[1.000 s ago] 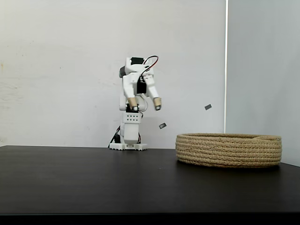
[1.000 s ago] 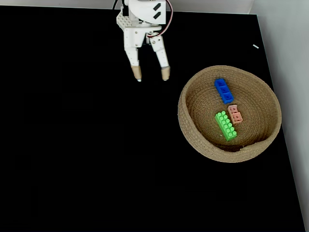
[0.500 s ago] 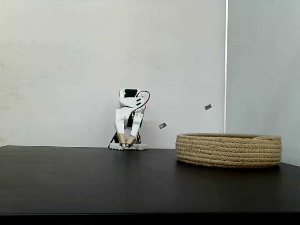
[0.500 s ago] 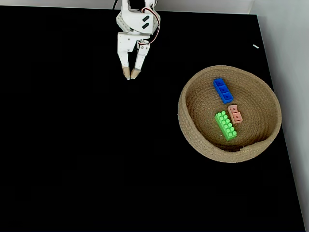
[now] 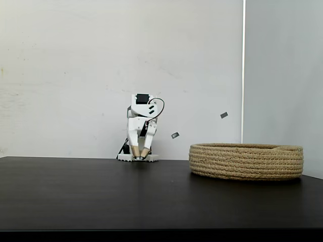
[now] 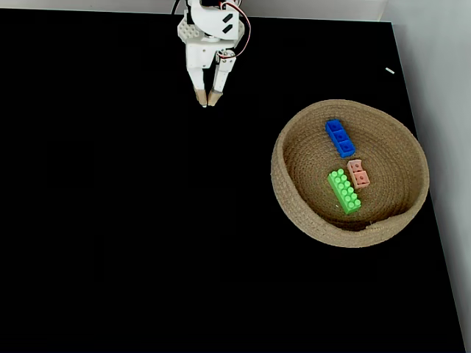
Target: Place the lego blocks in the tray
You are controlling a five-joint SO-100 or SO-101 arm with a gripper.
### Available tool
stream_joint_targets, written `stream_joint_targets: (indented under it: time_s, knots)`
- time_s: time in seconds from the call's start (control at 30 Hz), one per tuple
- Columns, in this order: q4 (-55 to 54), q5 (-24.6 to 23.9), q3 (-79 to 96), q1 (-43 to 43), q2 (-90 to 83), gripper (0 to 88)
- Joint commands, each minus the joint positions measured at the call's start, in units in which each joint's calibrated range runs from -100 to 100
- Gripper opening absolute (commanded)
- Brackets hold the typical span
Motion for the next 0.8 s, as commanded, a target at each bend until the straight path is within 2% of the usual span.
stream_joint_targets:
  time_s: [0.0,0.17,0.27,0.33,0.4,0.77]
  knots:
    - [3.62,1.12,0.8,-0.35,-1.0,0.0]
    - [3.87,2.78,0.8,-0.51,-1.0,0.1]
    - [3.87,1.22,0.8,-0.6,-1.0,0.3]
    - [3.87,-1.37,0.8,-0.6,-1.0,3.5]
    - [3.87,-4.59,0.8,-0.6,-1.0,3.1]
    - [3.87,-4.59,0.8,-0.6,-1.0,3.8]
